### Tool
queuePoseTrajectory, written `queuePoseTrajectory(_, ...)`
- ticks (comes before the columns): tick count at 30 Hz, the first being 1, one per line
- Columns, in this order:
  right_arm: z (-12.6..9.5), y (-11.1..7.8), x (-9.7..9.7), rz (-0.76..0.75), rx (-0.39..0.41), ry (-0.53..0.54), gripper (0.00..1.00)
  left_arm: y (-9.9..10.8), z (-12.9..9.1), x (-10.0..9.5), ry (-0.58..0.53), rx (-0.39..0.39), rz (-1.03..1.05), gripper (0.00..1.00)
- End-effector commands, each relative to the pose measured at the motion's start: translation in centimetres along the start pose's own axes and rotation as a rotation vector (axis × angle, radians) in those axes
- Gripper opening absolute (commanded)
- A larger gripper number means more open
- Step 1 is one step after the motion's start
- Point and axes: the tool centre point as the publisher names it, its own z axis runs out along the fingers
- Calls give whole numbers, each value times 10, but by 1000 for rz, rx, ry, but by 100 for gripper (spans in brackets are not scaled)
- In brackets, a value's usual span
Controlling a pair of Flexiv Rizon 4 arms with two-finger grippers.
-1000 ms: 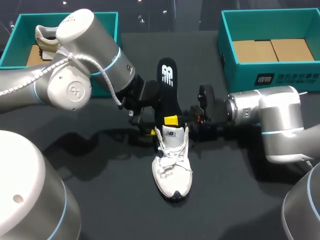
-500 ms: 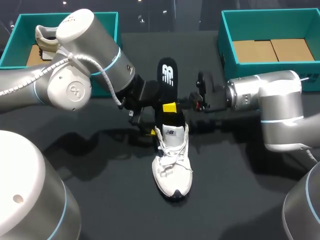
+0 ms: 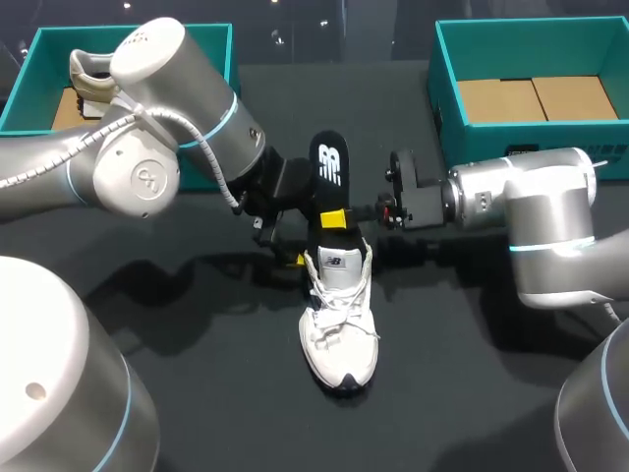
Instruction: Take the shoe out of the shoebox, open the shoe tongue, remove and reinsert the insole, then place the shoe into the shoebox
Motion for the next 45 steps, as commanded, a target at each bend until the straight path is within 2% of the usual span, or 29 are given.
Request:
queuePoseTrajectory(1, 0, -20, 3, 18, -3, -16, 0, 0, 1, 0, 0, 1, 1, 100)
queuePoseTrajectory(8, 0, -36, 6, 41, 3, -12, 0, 0, 1, 0, 0, 1, 1, 100)
queuePoseTrajectory(12, 1, -35, 8, 29, -1, -1, 0, 0, 1, 0, 0, 1, 1, 100)
queuePoseTrajectory(14, 0, -28, 10, 7, -8, 1, 29, 0, 1, 0, 0, 1, 1, 100)
queuePoseTrajectory(17, -1, -17, 13, -29, -7, 1, 33, 0, 1, 0, 0, 1, 1, 100)
queuePoseTrajectory(25, -5, 6, 18, -96, 6, -14, 29, 0, 1, 0, 0, 1, 1, 100)
queuePoseTrajectory(31, -5, 20, 13, -115, 10, -20, 27, 0, 1, 0, 0, 1, 1, 100)
queuePoseTrajectory(34, -3, 24, 10, -116, 5, -19, 18, 0, 1, 0, 0, 1, 1, 100)
queuePoseTrajectory(35, -2, 24, 9, -115, 5, -18, 4, 0, 1, 0, 0, 1, 1, 100)
queuePoseTrajectory(36, -1, 24, 8, -111, 5, -17, 0, 0, 1, 0, 0, 1, 1, 100)
queuePoseTrajectory(41, 4, 10, 4, -69, 16, -14, 0, 0, 1, 0, 0, 1, 1, 100)
queuePoseTrajectory(45, 6, -11, 6, -19, 26, -14, 0, 0, 1, 0, 0, 1, 1, 100)
